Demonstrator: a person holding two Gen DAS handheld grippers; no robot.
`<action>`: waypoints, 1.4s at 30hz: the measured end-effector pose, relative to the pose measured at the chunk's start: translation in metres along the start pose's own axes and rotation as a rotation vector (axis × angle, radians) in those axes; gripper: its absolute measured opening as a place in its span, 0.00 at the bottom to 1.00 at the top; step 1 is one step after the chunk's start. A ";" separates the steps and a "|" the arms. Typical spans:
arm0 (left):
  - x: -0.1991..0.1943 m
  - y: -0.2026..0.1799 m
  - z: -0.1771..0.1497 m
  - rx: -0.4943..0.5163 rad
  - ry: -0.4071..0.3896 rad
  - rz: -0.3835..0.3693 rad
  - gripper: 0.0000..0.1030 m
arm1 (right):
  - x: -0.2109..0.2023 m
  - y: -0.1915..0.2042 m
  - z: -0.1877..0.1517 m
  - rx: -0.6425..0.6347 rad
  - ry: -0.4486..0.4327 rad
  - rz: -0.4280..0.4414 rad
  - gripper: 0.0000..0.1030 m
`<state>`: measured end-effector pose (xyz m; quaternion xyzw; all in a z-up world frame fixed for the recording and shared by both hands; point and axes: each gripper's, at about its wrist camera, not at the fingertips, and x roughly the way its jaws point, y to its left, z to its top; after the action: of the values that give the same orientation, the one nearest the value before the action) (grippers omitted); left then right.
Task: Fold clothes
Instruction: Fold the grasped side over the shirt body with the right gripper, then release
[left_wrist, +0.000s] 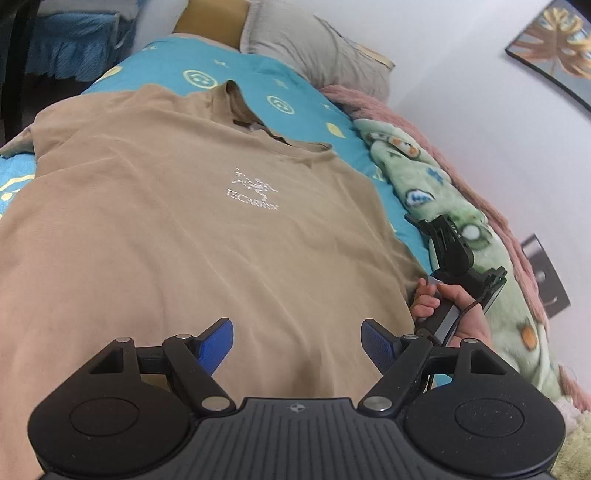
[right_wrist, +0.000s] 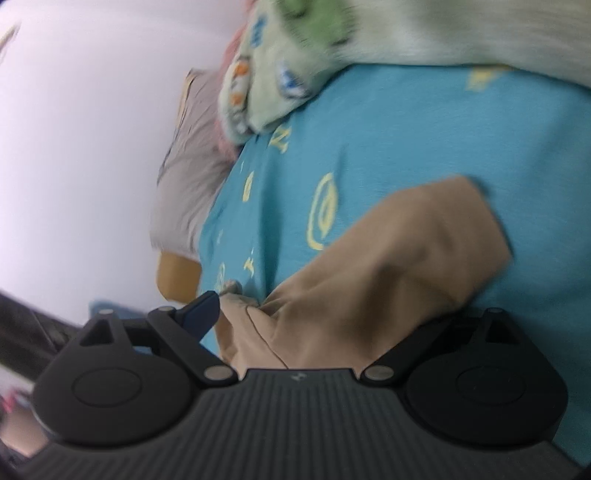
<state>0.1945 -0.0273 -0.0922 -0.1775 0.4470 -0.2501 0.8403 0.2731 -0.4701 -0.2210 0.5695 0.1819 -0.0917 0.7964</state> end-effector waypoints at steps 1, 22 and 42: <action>0.003 0.003 0.003 -0.007 -0.001 -0.001 0.76 | 0.006 0.005 0.002 -0.029 0.011 -0.011 0.73; -0.103 0.054 0.047 0.007 -0.285 0.197 0.76 | 0.015 0.236 -0.147 -1.174 -0.048 -0.178 0.08; -0.071 0.081 0.040 0.052 -0.197 0.178 0.76 | -0.078 0.258 -0.218 -1.138 0.169 0.008 1.00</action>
<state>0.2159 0.0828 -0.0656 -0.1391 0.3695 -0.1676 0.9033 0.2520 -0.1833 -0.0264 0.0574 0.2634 0.0697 0.9605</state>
